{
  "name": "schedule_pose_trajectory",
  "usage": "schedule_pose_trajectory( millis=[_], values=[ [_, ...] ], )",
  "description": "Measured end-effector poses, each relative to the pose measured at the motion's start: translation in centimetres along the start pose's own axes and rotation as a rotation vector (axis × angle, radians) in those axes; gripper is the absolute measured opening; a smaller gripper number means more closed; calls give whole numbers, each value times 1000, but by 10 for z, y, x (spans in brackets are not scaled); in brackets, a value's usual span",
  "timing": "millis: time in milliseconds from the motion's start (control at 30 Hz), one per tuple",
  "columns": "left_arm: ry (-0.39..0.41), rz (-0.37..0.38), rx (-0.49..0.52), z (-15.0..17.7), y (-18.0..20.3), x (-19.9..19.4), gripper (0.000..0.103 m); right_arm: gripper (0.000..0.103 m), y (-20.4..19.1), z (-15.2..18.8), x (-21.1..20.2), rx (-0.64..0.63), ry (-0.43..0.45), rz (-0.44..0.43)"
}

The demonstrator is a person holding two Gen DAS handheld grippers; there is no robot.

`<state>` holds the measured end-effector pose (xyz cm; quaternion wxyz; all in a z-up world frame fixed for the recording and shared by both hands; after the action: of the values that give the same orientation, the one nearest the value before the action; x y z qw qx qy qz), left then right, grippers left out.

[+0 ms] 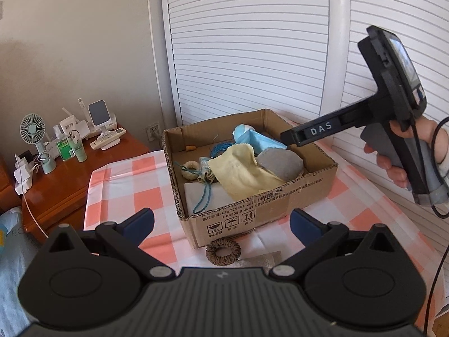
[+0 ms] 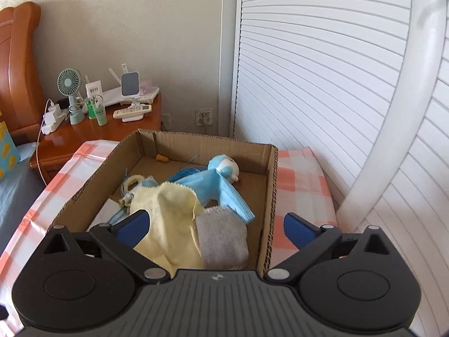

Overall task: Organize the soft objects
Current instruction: 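Move the left gripper to the brown knitted ring and the right to the other grey pouch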

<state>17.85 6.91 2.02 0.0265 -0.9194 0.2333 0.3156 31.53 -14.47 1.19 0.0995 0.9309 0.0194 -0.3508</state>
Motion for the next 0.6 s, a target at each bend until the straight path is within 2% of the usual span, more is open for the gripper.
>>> schedule_pose_trajectory(
  millis=[333, 600],
  values=[
    [-6, -42, -43, 13, -12, -7, 102, 103, -6, 31, -34, 9, -26, 21],
    [-9, -93, -62, 28, -23, -11, 102, 103, -24, 78, -32, 23, -104, -10]
  ],
)
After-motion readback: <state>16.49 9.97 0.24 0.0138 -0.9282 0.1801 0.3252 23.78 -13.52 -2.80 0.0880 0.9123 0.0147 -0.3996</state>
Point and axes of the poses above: each gripper's, at about its wrist camera, not at the fingertips, and x roughly the way its jaws point, y to its right, z to its underside, the point moved 5 cm from there along x, roughly the way its jaws point, and after that the axes turned 13 degrees about z, right-handed, at the moved point
